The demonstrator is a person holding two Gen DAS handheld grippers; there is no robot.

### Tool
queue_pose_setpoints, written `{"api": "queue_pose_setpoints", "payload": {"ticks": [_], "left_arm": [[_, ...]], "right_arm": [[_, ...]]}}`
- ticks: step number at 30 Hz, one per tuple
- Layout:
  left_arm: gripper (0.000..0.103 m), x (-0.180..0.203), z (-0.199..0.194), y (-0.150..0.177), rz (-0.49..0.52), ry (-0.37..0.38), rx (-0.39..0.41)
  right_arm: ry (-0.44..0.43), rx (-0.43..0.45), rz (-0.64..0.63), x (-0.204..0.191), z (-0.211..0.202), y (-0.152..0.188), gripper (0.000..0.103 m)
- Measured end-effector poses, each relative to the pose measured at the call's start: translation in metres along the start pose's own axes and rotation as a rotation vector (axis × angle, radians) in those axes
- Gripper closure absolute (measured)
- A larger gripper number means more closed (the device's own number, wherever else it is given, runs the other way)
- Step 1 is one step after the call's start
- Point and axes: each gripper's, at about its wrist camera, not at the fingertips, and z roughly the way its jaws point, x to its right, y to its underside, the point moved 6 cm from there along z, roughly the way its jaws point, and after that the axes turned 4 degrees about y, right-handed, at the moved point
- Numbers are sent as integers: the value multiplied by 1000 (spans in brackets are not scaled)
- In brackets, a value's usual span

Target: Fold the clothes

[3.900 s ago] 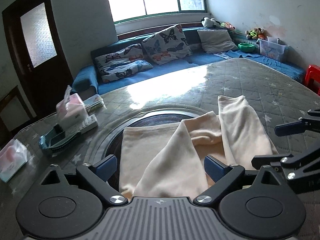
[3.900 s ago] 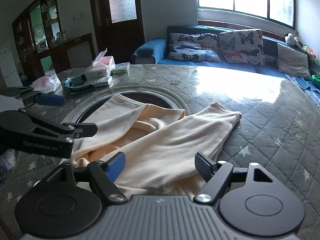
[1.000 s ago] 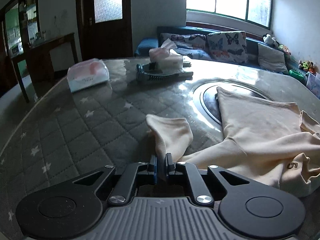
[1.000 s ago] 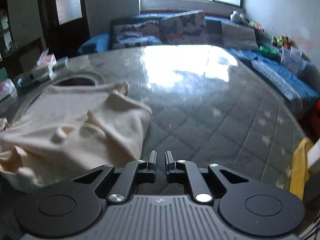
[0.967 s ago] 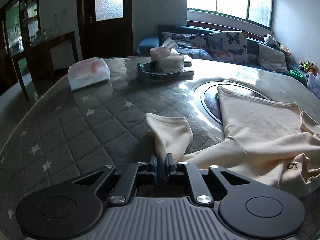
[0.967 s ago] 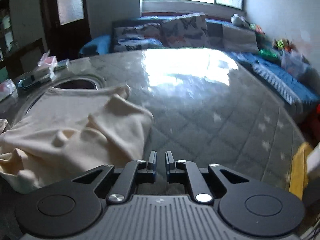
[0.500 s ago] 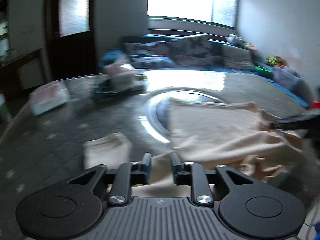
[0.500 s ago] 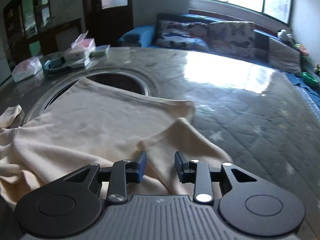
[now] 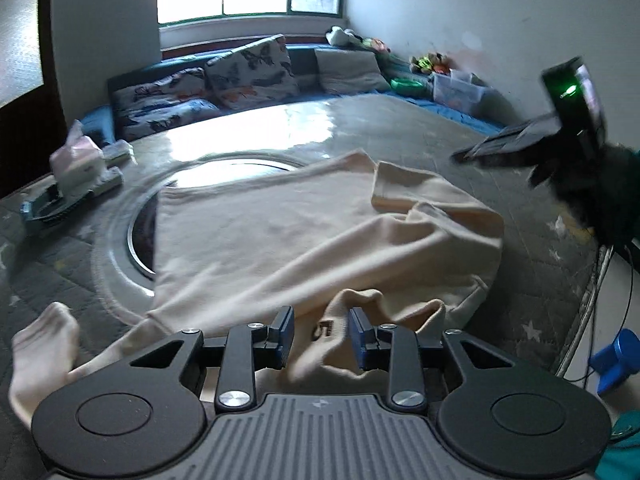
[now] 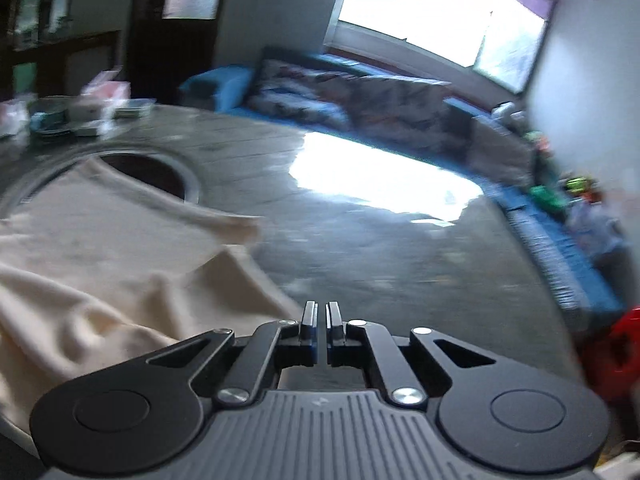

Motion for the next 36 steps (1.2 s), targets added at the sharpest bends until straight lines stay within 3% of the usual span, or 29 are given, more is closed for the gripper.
{"api": "queue_pose_setpoints", "payload": {"ticks": [4, 6, 7, 8, 11, 14, 21, 22, 23, 26, 33, 36], "left_arm": [[70, 3, 11, 4, 14, 15, -22], [71, 5, 16, 7, 24, 20, -32], [71, 6, 18, 8, 28, 21, -36], [77, 7, 21, 8, 30, 21, -39], [92, 10, 24, 8, 53, 13, -30], [98, 15, 21, 6, 86, 9, -10], [99, 21, -5, -2, 117, 18, 65], [99, 23, -9, -2, 122, 18, 69], [99, 24, -12, -2, 128, 18, 73], [99, 28, -20, -1, 146, 30, 76], [99, 34, -27, 13, 197, 61, 33], [98, 33, -25, 16, 206, 67, 3]], "right_arm": [[104, -2, 31, 38, -14, 5, 97], [63, 7, 38, 35, -21, 6, 88], [36, 12, 38, 30, -23, 6, 78], [10, 16, 38, 24, -25, 7, 71], [-82, 17, 26, -5, -18, 7, 65], [-169, -2, 17, -32, -5, 7, 62], [-231, -39, 28, -61, 27, 8, 65], [-232, -38, 28, -60, 27, 7, 73], [-232, -37, 28, -59, 26, 7, 90], [-136, -3, -17, -49, 22, 8, 100], [7, 11, 62, 5, 13, 19, 100], [-73, 8, 123, 12, 5, 24, 91]]}}
